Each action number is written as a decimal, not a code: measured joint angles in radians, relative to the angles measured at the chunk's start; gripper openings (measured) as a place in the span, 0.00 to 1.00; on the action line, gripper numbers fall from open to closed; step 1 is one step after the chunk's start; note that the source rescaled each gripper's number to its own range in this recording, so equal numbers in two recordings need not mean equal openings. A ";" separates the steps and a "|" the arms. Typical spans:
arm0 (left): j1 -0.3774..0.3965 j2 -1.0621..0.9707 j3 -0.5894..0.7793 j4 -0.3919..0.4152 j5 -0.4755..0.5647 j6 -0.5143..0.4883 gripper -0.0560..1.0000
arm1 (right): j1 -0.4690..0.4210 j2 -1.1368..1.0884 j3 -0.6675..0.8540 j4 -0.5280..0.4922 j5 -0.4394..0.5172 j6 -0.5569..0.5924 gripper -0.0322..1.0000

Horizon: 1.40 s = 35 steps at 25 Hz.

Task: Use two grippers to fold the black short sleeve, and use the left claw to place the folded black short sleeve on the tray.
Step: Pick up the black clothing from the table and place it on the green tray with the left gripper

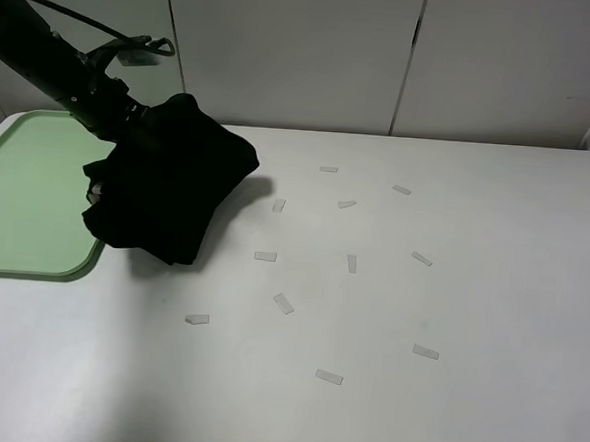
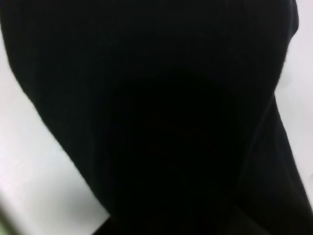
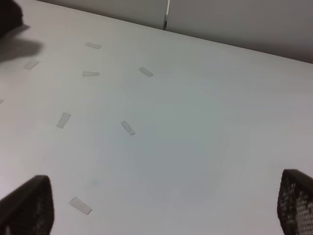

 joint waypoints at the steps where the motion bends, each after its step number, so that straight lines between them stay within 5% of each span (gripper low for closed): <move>1: 0.000 0.000 -0.009 0.048 0.002 -0.029 0.17 | 0.000 0.000 0.000 0.000 0.000 0.000 1.00; 6: 0.058 0.000 -0.016 0.208 -0.019 -0.082 0.17 | 0.000 0.000 0.000 0.000 0.000 0.000 1.00; 21: 0.335 0.000 -0.016 0.234 -0.117 -0.081 0.17 | 0.000 0.000 0.000 0.000 0.000 0.000 1.00; 31: 0.349 0.001 -0.016 0.238 -0.121 -0.078 0.17 | 0.000 0.000 0.000 0.000 0.000 0.000 1.00; 33: 0.349 0.001 -0.016 0.238 -0.122 -0.078 0.23 | 0.000 0.000 0.000 0.000 0.000 0.000 1.00; 35: 0.349 0.001 -0.016 0.238 -0.125 -0.074 0.45 | 0.000 0.000 0.000 0.000 0.000 0.000 1.00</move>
